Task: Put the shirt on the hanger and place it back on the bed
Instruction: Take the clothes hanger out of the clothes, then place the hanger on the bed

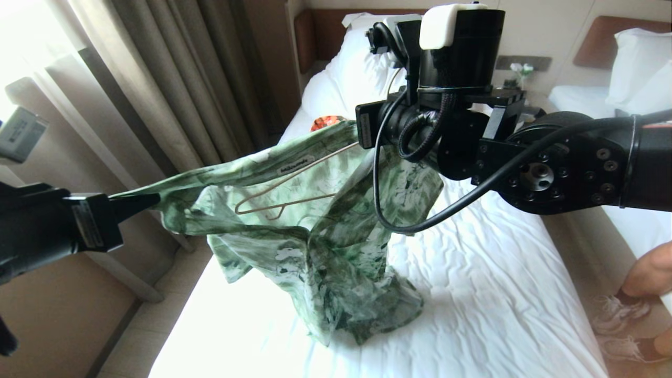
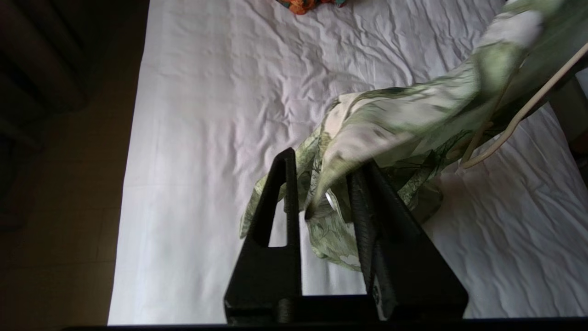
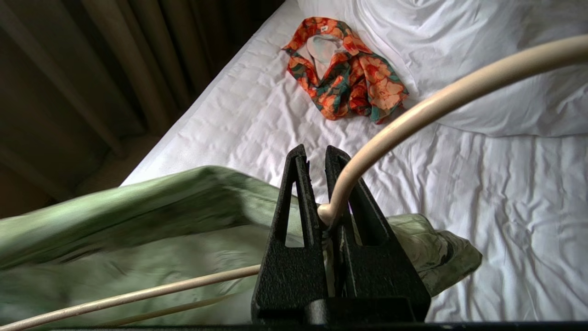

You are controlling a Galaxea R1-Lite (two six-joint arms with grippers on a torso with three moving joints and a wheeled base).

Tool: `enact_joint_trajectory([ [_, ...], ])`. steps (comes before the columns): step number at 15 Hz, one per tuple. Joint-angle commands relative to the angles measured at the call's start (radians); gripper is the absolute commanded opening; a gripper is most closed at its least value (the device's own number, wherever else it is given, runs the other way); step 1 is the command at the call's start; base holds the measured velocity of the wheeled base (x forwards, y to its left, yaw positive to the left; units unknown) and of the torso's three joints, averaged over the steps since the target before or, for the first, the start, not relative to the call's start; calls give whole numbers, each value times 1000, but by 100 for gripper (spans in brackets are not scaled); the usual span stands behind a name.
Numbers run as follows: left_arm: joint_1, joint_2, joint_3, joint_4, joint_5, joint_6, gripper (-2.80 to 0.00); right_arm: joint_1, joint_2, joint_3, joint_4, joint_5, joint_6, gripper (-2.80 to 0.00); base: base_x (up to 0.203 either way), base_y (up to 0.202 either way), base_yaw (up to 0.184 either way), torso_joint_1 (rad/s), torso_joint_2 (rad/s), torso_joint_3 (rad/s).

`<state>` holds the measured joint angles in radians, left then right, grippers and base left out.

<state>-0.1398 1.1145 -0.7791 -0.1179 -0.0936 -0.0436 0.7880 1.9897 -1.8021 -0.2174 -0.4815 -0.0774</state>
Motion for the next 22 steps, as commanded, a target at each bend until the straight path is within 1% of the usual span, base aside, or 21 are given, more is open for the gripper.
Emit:
enact_joint_trajectory([
  [1, 0, 9, 0, -5, -3, -1, 0, 6, 15, -3, -2, -2, -1, -280, 0, 0, 0, 0, 0, 0],
  [3, -1, 0, 20, -4, -9, 0, 0, 7, 26, -5, -3, -2, -1, -280, 0, 0, 0, 0, 0, 0],
  [5, 2, -23, 84, -6, -16, 16, 0, 7, 36, -1, -4, -2, 3, -280, 0, 0, 0, 0, 0, 0],
  [6, 16, -40, 126, -11, -16, 20, -280, 7, 42, 4, -18, -2, 5, -280, 0, 0, 0, 0, 0, 0],
  [7, 43, -76, 171, -28, -19, 20, -280, 5, 57, 11, -47, -3, 12, -280, 0, 0, 0, 0, 0, 0],
  [9, 83, -159, 242, -46, -21, 17, -280, 1, 72, 58, -88, -4, 72, -280, 0, 0, 0, 0, 0, 0],
  [11, 126, -242, 282, -39, -18, 8, -280, -10, 73, 116, -91, -5, 205, -280, 0, 0, 0, 0, 0, 0],
  [13, 143, -312, 292, -17, -16, 5, -280, -33, 72, 164, -85, -4, 362, -280, 0, 0, 0, 0, 0, 0],
  [14, 144, -344, 293, -12, -18, 4, -280, -44, 72, 205, -79, -2, 470, -280, 0, 0, 0, 0, 0, 0],
  [15, 144, -369, 294, -11, -20, 4, -280, -55, 75, 246, -70, 0, 548, -280, 0, 0, 0, 0, 0, 0],
  [16, 144, -384, 294, -10, -19, 2, -280, -72, 78, 277, -57, 2, 580, -280, 0, 0, 0, 0, 0, 0],
  [17, 145, -397, 297, -9, -17, 1, -280, -89, 79, 284, -30, 3, 583, -280, 0, 0, 0, 0, 0, 0],
  [19, 146, -424, 317, -8, -14, -8, -280, -119, 93, 287, 94, 1, 529, -280, 0, 0, 0, 0, 0, 0],
  [20, 146, -437, 329, -8, -14, -12, -280, -133, 117, 300, 118, -1, 513, -280, 0, 0, 0, 0, 0, 0],
  [22, 145, -462, 350, -8, -15, -23, -280, -158, 179, 326, 94, -2, 490, -280, 0, 0, 0, 0, 0, 0],
])
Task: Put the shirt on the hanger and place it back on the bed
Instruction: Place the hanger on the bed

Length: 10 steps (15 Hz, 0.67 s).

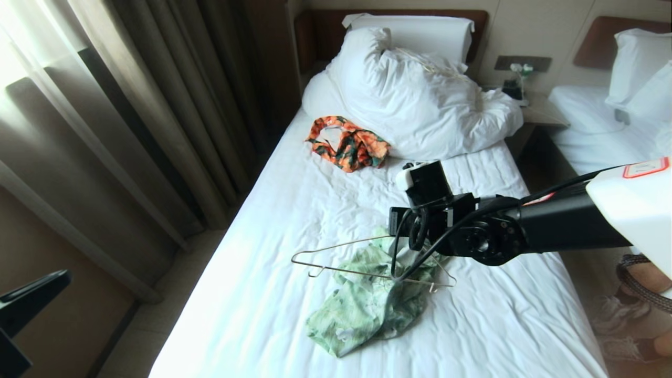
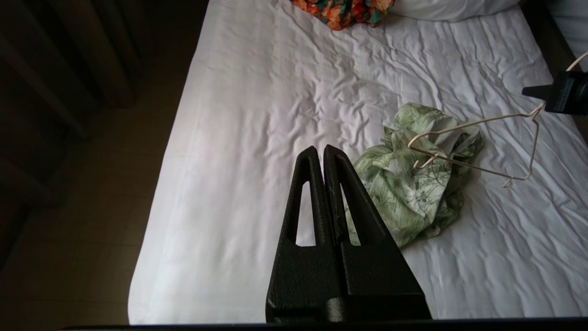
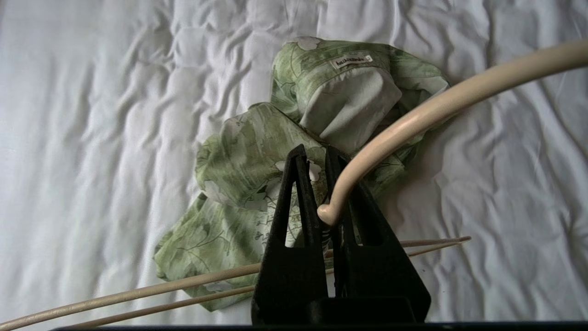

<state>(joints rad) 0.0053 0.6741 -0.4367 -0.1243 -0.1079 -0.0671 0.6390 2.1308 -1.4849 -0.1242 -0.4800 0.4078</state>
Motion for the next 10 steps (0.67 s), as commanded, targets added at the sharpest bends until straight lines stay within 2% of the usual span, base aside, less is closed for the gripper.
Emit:
enact_joint_trajectory([
  [1, 1, -21, 7, -3, -1, -8, -280, -17, 73, 10, -19, -2, -11, -280, 0, 0, 0, 0, 0, 0],
  [5, 2, -26, 18, -3, 6, -20, -280, -24, 196, -26, -35, -3, -93, -280, 0, 0, 0, 0, 0, 0],
  [9, 1, -51, 18, -3, 13, -20, -280, -26, 270, -68, -36, -4, -126, -280, 0, 0, 0, 0, 0, 0],
  [10, 1, -57, 19, -3, 16, -20, -280, -29, 273, -69, -36, -5, -129, 0, 0, 0, 0, 0, 0, 0],
])
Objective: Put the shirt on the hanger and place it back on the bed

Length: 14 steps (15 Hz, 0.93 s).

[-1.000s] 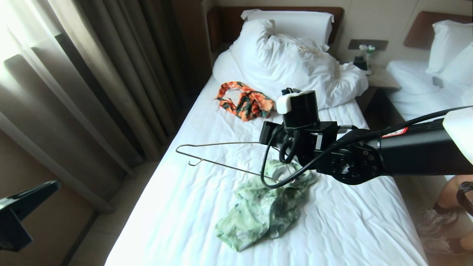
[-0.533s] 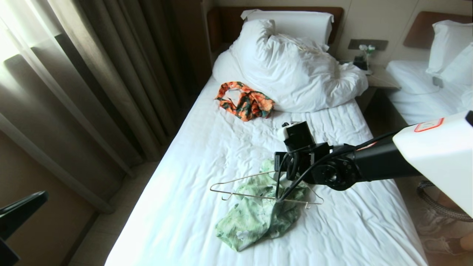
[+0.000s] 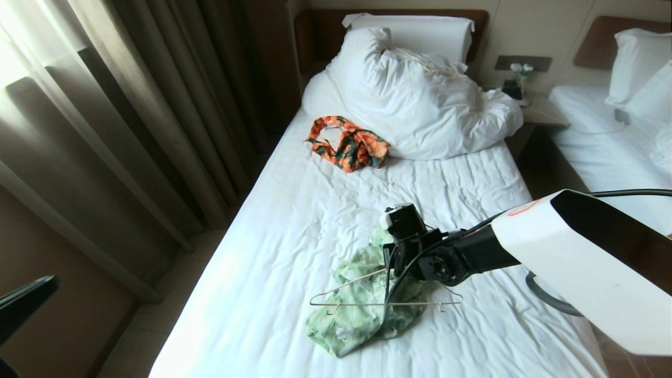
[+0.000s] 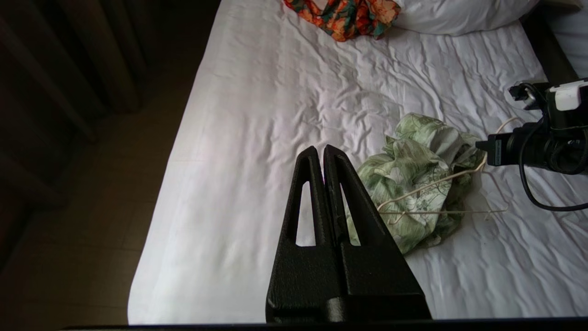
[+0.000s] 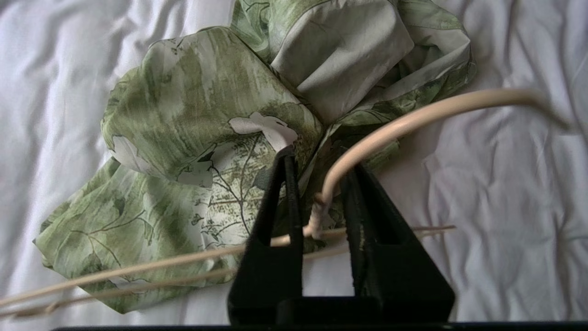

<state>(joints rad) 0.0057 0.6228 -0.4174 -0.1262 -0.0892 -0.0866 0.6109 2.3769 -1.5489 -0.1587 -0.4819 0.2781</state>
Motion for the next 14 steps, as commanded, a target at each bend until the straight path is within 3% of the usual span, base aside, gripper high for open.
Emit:
enact_joint_trajectory([
  [1, 0, -19, 3, -1, 5, -1, -280, -1, 21, -3, -1, -1, 1, 0, 0, 0, 0, 0, 0, 0],
  [10, 0, -142, 2, 76, 35, 0, -280, 10, -247, 314, 13, -11, 4, 0, 0, 0, 0, 0, 0, 0],
  [11, 0, -153, 6, 77, 32, -1, -280, 6, -285, 335, 13, -12, 4, -280, 0, 0, 0, 0, 0, 0],
  [14, -4, -158, 16, 76, 19, -4, -280, -2, -413, 413, 13, -13, 4, -280, 0, 0, 0, 0, 0, 0],
])
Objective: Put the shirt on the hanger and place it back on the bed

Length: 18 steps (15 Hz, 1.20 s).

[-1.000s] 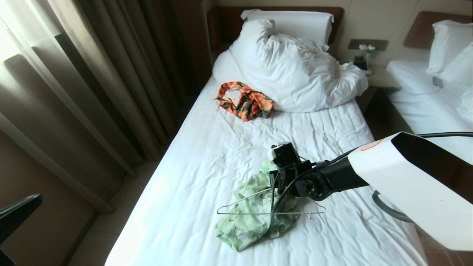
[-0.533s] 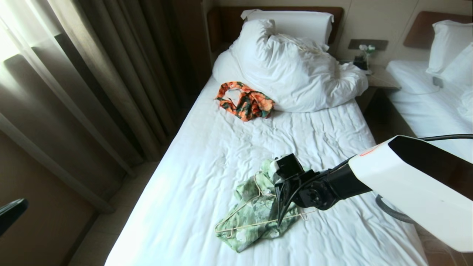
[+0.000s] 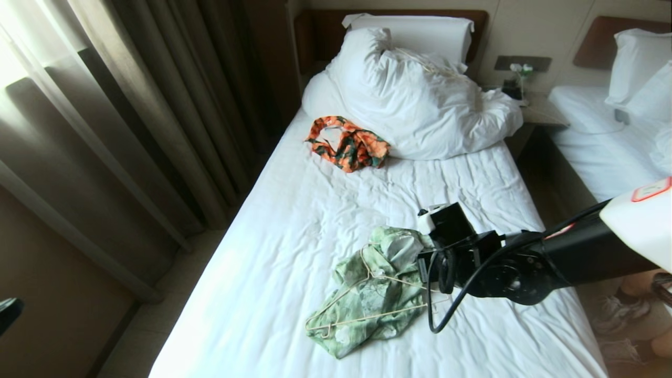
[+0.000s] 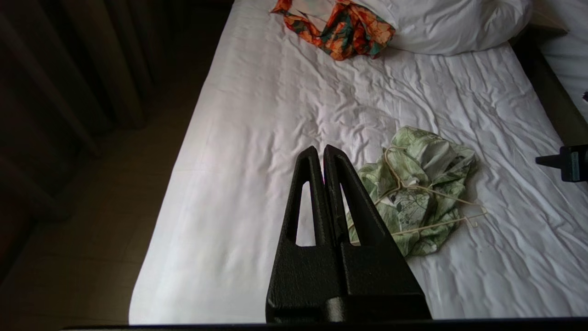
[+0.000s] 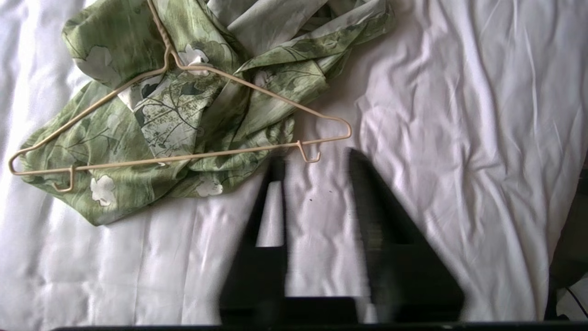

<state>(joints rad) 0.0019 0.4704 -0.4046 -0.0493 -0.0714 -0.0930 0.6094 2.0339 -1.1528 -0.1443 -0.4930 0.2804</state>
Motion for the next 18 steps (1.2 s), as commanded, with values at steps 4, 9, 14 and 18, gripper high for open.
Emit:
enact_joint_trajectory([
  [4, -2, -23, 6, -1, -91, -51, -280, -3, -315, 176, 2, -5, -4, -280, 0, 0, 0, 0, 0, 0],
  [9, -2, -58, -23, 51, -176, -53, -280, -4, -621, 349, 12, -39, -86, -280, 0, 0, 0, 0, 0, 0],
  [14, -44, -174, -101, 218, -191, -53, -280, -47, -938, 389, 98, -57, -150, -280, 0, 0, 0, 0, 0, 0],
  [18, -31, -263, -50, 271, -207, -47, -280, -158, -1248, 394, 221, -57, -203, -280, 0, 0, 0, 0, 0, 0],
])
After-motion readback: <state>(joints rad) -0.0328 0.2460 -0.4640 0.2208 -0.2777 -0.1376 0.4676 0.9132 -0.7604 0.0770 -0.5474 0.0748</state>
